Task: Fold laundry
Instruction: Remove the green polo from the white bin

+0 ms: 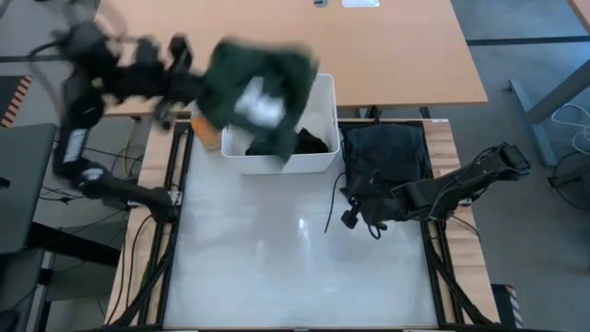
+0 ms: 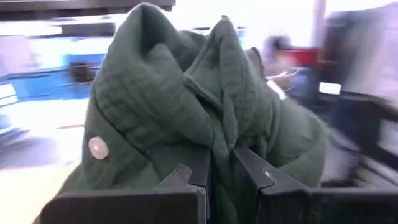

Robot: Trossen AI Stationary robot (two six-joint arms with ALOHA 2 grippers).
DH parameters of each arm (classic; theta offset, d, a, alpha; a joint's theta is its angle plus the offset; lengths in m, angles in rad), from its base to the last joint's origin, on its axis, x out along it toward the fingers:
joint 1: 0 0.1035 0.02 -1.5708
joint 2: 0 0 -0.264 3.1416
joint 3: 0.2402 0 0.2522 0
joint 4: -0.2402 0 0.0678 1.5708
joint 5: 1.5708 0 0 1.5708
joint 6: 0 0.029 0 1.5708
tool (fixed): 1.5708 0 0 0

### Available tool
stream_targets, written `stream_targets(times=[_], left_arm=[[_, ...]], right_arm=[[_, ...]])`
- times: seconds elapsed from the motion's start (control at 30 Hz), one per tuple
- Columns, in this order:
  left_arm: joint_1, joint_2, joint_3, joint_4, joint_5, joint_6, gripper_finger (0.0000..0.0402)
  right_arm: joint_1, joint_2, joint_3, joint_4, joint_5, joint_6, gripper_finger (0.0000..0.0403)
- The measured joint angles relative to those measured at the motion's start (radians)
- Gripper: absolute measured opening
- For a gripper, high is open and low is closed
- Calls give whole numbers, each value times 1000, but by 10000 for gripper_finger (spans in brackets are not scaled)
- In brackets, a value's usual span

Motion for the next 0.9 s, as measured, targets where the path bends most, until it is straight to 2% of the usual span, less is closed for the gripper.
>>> stream_targets(times=[0.07,0.13,0.23,0.37,0.43,0.53,0.67,0.8,0.9], left_arm=[[-65,-71,-35,-74,50,33,16],[-154,-138,-102,-129,44,70,16],[-301,-245,-276,-134,-67,83,16],[-451,-381,-634,15,-247,30,16],[-506,-440,-835,154,-292,-19,16],[-579,-491,-1148,441,-306,-123,16],[-672,-472,-1490,932,-349,-270,16],[-737,-374,-1685,1275,-502,-323,16],[-759,-308,-1741,1362,-655,-324,16]], right_arm=[[6,0,0,67,-38,-45,29],[13,0,0,133,-77,-84,29],[32,0,0,221,-128,-110,29],[85,3,0,309,-182,-112,29],[130,3,0,327,-197,-111,29],[200,3,0,345,-196,-96,29],[279,21,0,402,-193,-94,29],[343,111,0,498,-193,-159,29],[369,208,0,619,-178,-263,29]])
